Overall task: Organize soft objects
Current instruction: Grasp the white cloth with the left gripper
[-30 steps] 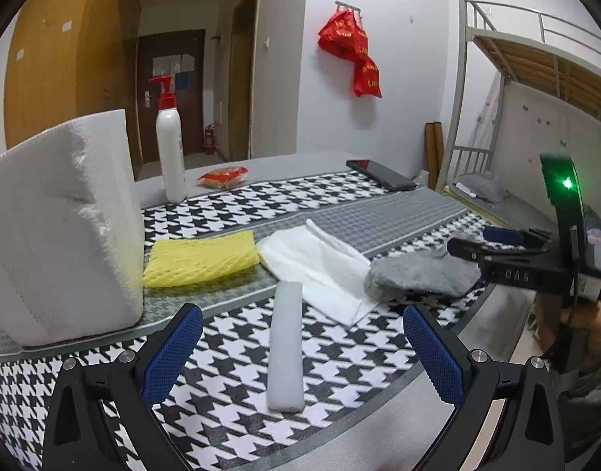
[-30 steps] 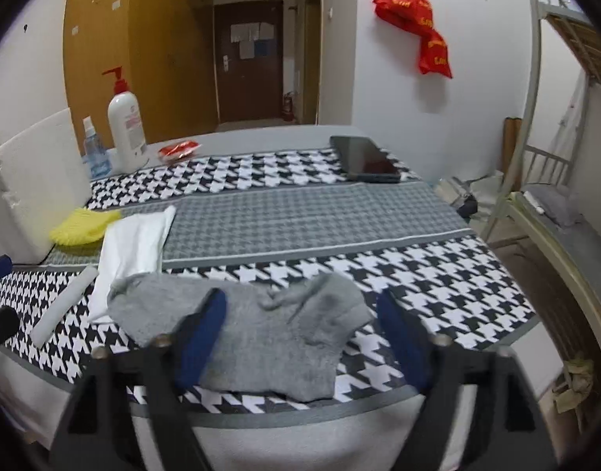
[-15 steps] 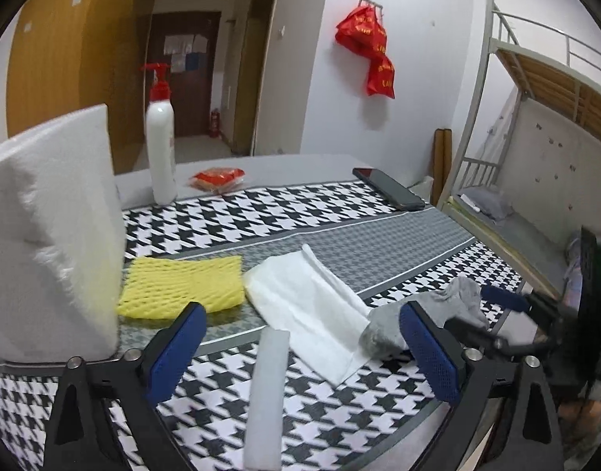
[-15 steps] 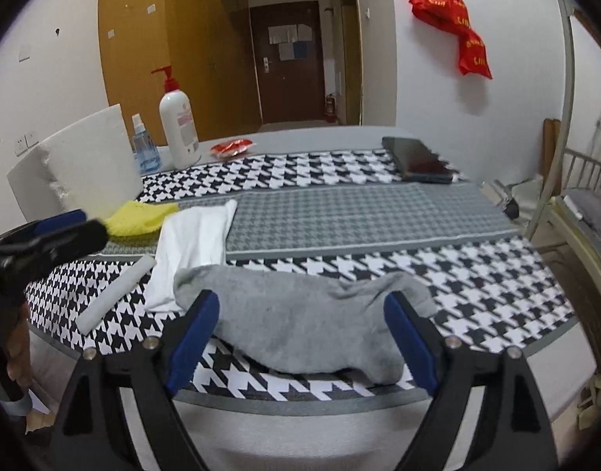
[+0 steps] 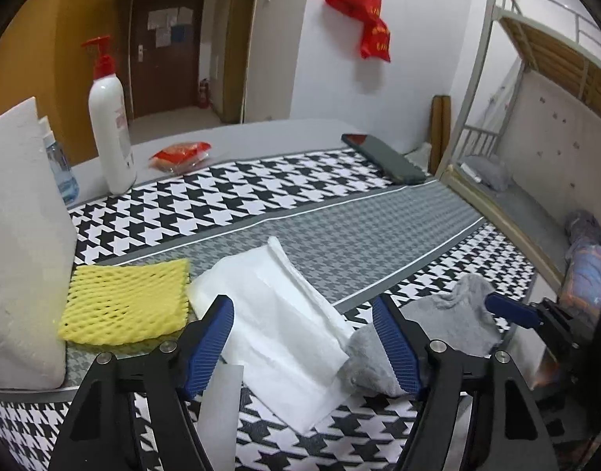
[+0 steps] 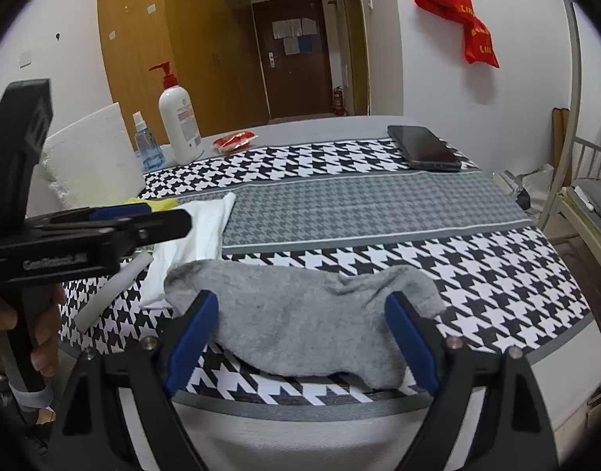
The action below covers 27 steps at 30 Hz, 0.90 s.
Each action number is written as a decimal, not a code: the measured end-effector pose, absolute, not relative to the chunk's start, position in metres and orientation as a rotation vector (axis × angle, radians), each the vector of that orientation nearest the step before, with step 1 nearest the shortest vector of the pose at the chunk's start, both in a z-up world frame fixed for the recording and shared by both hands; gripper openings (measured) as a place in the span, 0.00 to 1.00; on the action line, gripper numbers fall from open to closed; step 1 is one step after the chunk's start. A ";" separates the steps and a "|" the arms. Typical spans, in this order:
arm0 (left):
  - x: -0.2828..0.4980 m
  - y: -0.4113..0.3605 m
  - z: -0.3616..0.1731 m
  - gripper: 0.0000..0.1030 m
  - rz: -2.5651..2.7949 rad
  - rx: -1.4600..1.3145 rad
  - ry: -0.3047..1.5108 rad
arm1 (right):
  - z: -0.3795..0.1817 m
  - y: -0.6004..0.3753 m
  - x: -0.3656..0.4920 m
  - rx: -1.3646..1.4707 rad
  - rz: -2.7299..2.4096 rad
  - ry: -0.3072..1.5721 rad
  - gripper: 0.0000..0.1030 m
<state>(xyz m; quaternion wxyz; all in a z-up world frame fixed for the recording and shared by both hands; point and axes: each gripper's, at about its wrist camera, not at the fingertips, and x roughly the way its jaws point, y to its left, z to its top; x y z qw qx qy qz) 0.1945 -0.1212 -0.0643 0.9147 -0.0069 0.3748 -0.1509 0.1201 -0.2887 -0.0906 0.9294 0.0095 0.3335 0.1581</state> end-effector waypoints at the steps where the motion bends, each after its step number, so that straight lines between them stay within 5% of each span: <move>1: 0.198 -0.122 -0.066 0.71 -0.298 -0.012 0.781 | -0.091 -0.289 0.121 0.019 0.326 0.684 0.87; 6: 0.212 -0.124 -0.077 0.55 -0.248 0.011 0.848 | -0.093 -0.289 0.122 0.017 0.343 0.685 0.87; 20: 0.226 -0.128 -0.093 0.38 -0.211 0.054 0.924 | -0.093 -0.293 0.122 0.022 0.355 0.685 0.89; 27: 0.232 -0.122 -0.091 0.05 -0.234 0.047 0.917 | -0.095 -0.293 0.123 0.027 0.344 0.700 0.90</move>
